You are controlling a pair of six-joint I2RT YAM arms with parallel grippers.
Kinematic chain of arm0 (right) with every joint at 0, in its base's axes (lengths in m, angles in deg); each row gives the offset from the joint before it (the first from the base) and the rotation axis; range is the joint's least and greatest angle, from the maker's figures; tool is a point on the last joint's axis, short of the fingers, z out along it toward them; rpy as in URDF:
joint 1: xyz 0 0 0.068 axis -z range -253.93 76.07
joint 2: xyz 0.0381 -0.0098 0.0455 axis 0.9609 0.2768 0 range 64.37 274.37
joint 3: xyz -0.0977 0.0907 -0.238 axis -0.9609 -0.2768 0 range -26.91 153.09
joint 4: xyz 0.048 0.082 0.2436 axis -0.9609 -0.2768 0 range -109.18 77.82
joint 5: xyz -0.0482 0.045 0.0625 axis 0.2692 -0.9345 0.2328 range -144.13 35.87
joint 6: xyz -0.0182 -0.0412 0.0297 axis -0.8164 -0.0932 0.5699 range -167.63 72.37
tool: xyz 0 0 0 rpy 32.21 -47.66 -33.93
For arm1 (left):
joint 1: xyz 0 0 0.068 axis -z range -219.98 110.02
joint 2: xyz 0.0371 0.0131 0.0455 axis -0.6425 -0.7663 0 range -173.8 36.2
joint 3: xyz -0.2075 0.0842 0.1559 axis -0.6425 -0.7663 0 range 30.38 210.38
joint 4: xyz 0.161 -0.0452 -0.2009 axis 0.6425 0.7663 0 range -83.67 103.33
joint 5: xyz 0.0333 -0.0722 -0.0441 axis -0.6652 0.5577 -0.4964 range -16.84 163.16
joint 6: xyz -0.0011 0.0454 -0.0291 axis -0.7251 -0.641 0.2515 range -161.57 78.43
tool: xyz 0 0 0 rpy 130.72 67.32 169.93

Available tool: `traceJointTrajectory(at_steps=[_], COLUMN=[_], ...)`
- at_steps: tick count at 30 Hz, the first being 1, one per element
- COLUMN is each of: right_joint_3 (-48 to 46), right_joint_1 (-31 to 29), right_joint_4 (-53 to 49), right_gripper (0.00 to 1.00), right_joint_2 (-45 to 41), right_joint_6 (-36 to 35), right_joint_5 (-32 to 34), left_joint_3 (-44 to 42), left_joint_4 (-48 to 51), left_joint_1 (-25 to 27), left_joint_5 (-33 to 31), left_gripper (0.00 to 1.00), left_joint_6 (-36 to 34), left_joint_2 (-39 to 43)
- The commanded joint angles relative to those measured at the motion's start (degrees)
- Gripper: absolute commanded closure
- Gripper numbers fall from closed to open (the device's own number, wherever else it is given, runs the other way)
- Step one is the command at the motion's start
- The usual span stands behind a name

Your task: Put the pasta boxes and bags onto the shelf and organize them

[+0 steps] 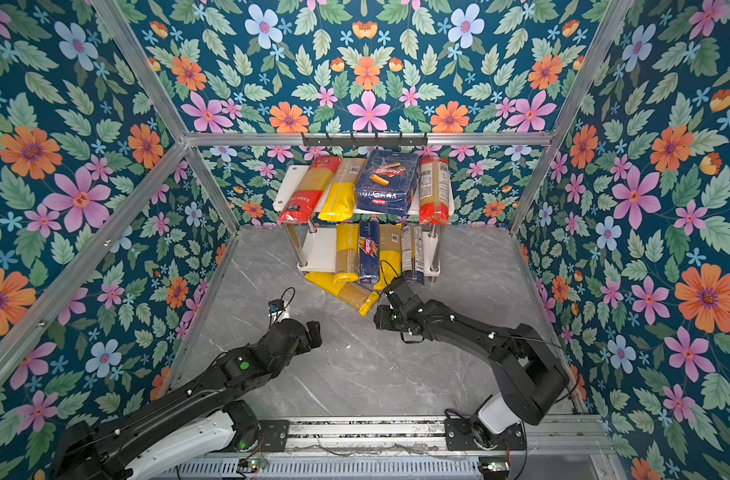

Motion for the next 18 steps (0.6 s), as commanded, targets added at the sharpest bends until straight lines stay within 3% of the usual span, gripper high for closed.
traceJointTrajectory(at_steps=[1,4,18], right_joint_3=[3.09,5.95,13.95], right_joint_1=[-0.24,-0.71,-2.33], right_joint_4=[3.79,3.8,2.2], right_gripper=[0.38,0.32,0.32], right_joint_2=[3.85,9.09,20.55], right_joint_6=[0.61,0.9,2.11], right_joint_5=[-1.09,-0.29,5.04], left_joint_3=[0.84,1.29,1.86], left_joint_4=[2.64,3.9,6.17], left_joint_1=[-0.06,-0.17,-0.61], left_joint_5=[-2.66,-3.85,-6.52], left_gripper=[0.0,0.0,0.0], left_joint_6=[-1.41,-2.01,-4.1], left_joint_2=[1.46,2.73,5.48])
